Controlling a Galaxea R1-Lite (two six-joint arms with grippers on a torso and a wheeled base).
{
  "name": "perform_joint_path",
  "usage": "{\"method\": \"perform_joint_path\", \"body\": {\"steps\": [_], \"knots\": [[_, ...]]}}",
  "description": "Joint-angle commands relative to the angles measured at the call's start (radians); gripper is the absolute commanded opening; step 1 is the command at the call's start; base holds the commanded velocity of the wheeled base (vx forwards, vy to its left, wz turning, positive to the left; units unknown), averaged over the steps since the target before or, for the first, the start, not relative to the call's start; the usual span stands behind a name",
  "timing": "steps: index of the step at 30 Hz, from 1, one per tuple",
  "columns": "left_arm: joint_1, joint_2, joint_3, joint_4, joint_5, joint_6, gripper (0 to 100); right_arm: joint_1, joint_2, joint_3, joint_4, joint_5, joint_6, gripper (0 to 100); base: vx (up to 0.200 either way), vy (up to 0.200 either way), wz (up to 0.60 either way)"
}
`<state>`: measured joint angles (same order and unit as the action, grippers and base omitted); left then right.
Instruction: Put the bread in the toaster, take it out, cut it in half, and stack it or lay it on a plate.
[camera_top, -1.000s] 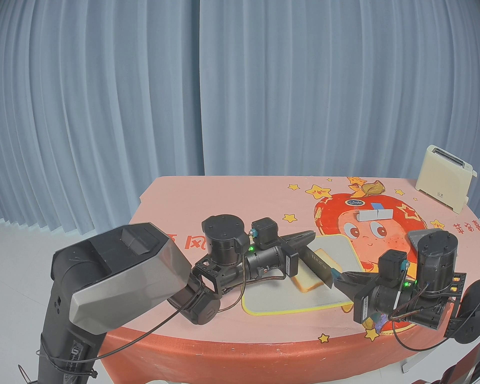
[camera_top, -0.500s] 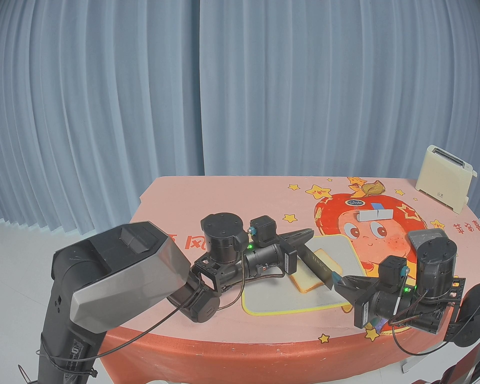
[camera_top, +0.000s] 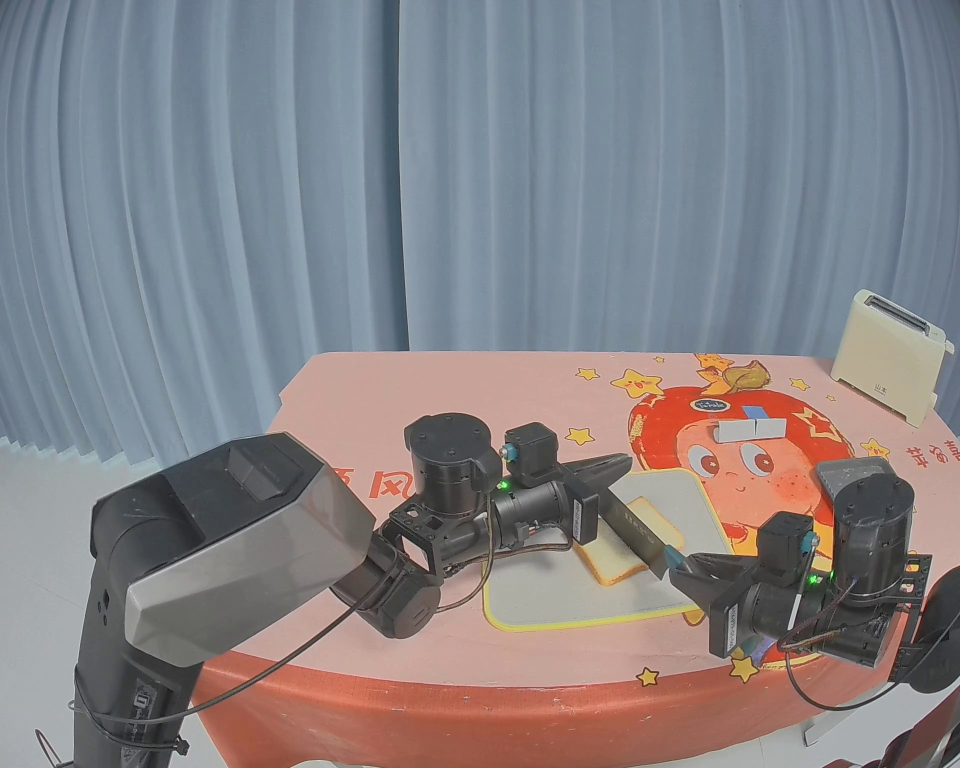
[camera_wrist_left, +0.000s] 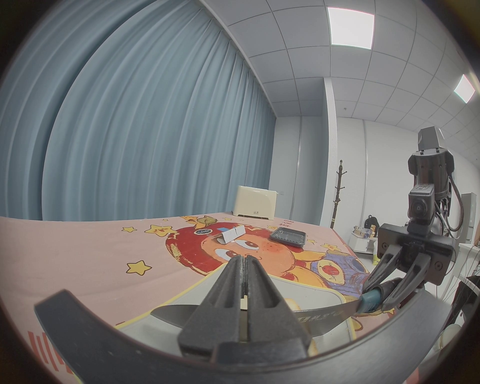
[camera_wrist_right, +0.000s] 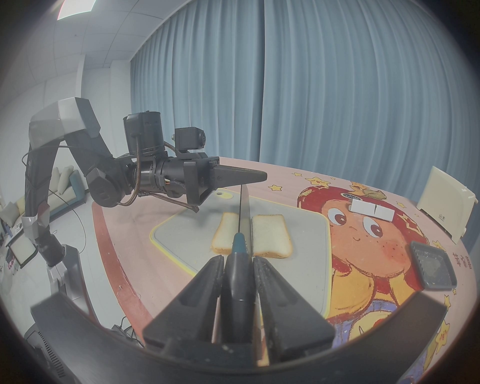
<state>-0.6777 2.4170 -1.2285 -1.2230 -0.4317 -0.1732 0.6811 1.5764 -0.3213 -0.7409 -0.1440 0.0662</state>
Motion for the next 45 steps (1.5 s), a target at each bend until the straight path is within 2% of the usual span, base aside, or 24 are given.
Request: {"method": "perform_joint_path", "body": {"steps": [1,18,30,31,43,44,45], "knots": [[0.003,0.008,0.000,-0.007,0.001,0.000,0,0.000,-0.001,-0.012,-0.006,0.001,0.001,0,0.000,0.000,0.00],[0.003,0.016,-0.014,-0.009,-0.001,0.000,0,0.003,0.004,-0.036,-0.006,0.001,0.012,0,0.000,0.000,0.00],[0.006,-0.136,0.018,-0.004,0.014,0.000,0,-0.009,0.002,-0.019,-0.005,-0.003,0.011,0,0.000,0.000,0.00],[0.006,-0.164,0.030,-0.003,0.030,0.000,0,-0.009,-0.001,-0.019,-0.005,-0.005,0.011,0,0.000,0.000,0.00],[0.030,-0.352,0.228,-0.004,0.056,0.009,0,-0.028,-0.016,-0.022,-0.005,-0.020,0.009,0,0.000,0.000,0.00],[0.032,-0.380,0.258,-0.006,0.076,0.009,0,-0.028,-0.019,-0.024,-0.005,-0.019,0.009,0,0.000,0.000,0.00],[0.032,-0.380,0.258,-0.006,0.076,0.009,0,-0.028,-0.019,-0.024,-0.005,-0.019,0.009,0,0.000,0.000,0.00]]}}
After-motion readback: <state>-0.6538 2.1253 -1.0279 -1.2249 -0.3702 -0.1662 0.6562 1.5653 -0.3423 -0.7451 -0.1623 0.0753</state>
